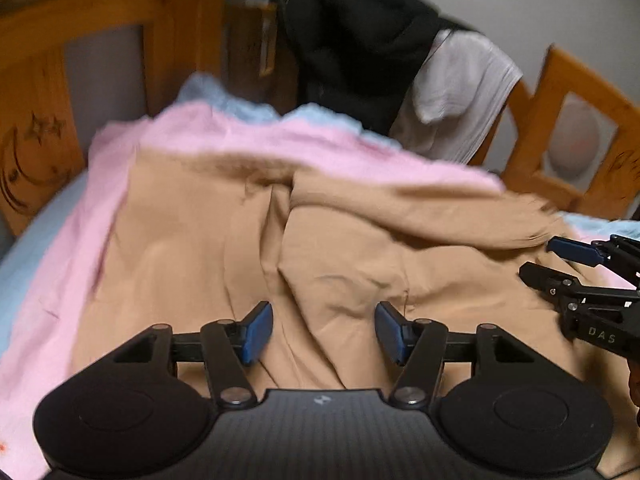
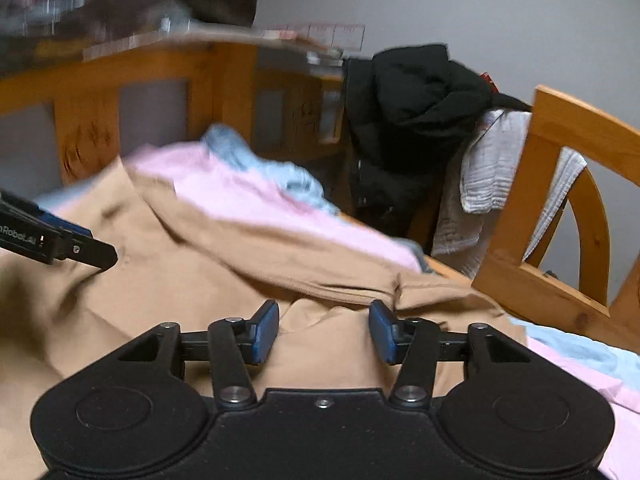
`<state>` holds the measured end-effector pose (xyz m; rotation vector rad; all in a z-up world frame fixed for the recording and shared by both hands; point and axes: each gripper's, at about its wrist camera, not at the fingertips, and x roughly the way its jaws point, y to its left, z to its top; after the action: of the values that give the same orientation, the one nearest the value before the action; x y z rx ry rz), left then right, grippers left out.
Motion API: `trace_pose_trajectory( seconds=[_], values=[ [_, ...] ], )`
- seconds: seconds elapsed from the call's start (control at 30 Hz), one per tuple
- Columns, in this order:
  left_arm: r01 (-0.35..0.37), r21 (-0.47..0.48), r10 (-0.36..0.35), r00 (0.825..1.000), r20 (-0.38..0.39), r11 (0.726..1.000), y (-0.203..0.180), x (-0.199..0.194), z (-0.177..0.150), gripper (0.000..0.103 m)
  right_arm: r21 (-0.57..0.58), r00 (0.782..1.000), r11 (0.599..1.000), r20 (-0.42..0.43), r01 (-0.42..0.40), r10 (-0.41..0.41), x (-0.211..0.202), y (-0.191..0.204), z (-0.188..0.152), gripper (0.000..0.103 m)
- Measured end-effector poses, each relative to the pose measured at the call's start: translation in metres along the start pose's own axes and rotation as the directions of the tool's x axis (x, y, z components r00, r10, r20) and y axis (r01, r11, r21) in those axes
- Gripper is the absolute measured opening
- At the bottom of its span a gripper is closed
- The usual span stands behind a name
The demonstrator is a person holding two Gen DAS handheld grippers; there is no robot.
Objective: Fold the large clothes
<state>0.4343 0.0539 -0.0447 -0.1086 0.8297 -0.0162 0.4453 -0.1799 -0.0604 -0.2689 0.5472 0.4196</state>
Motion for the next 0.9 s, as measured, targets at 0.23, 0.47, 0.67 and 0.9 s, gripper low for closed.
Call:
trace_pose_trajectory(
  seconds=[0.23,0.47,0.67,0.9],
  values=[
    [0.03,0.004,-0.03,0.999,0.035,1.0,0.002,-0.026,-0.005,0.07,0.081,0.999,0.996,-0.015,-0.027,0.029,-0.003,-0.007,0.001,0.052],
    [-0.02,0.061,0.02,1.0,0.0,0.998,-0.008,-0.014,-0.021,0.078,0.059,0.997,0.997,-0.053,-0.048,0.051,-0.018,0.006,-0.019,0.06],
    [0.007,0.035,-0.008,1.0,0.029,0.999,-0.003,-0.038,-0.023,0.088,0.086,0.997,0.994,-0.027,-0.069,0.071,-0.031,0.006,-0.013,0.064],
    [-0.002,0.054,-0.004,0.994,0.109,0.999,0.002,-0.114,-0.05,0.102,0.05,0.994,0.993,0.037,-0.105,0.103,-0.114,0.003,-0.016,0.081]
  ],
)
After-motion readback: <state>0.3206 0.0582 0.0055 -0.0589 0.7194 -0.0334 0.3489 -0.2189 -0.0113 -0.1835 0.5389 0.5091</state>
